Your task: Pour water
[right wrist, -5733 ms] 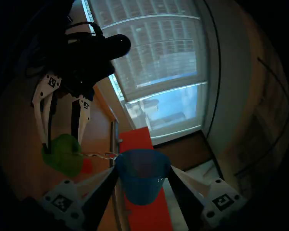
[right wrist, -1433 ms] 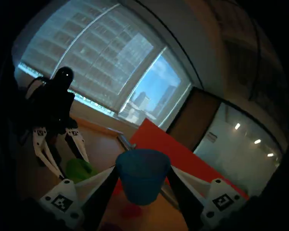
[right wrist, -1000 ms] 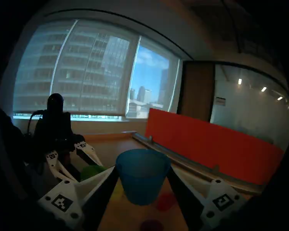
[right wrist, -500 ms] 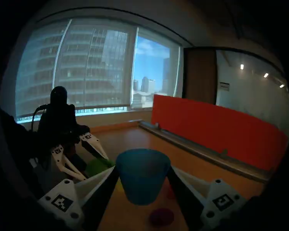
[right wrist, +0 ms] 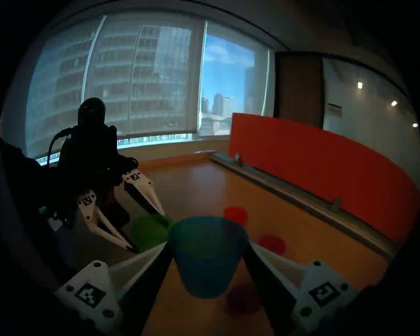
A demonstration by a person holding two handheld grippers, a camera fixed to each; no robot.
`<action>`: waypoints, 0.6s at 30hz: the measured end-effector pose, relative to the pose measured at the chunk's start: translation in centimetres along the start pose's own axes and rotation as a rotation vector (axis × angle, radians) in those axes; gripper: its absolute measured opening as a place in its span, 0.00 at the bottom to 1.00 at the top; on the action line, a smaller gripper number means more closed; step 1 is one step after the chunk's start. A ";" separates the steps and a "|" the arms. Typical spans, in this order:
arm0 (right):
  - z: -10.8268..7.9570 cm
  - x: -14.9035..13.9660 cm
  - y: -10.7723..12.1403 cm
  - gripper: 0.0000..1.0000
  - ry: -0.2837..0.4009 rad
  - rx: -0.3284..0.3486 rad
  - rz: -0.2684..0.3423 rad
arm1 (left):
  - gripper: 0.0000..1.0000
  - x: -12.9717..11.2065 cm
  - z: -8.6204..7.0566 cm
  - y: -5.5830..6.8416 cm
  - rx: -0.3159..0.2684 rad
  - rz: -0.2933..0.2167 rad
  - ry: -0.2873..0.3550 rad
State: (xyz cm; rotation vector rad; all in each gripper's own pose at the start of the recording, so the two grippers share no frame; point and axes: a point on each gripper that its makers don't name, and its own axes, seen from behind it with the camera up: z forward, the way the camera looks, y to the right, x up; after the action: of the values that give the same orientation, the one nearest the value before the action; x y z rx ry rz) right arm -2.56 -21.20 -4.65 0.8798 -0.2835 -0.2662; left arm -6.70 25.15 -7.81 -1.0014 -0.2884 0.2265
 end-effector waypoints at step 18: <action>1.8 -5.6 -1.1 0.89 -0.108 0.043 -0.018 | 0.84 -4.9 1.8 1.0 -0.045 0.031 -0.131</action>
State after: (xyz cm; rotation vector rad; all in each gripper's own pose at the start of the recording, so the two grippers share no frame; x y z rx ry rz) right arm -8.49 -21.23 -5.20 0.9122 -0.3826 -0.3263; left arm -11.94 25.53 -8.40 -1.0375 -0.3986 0.3155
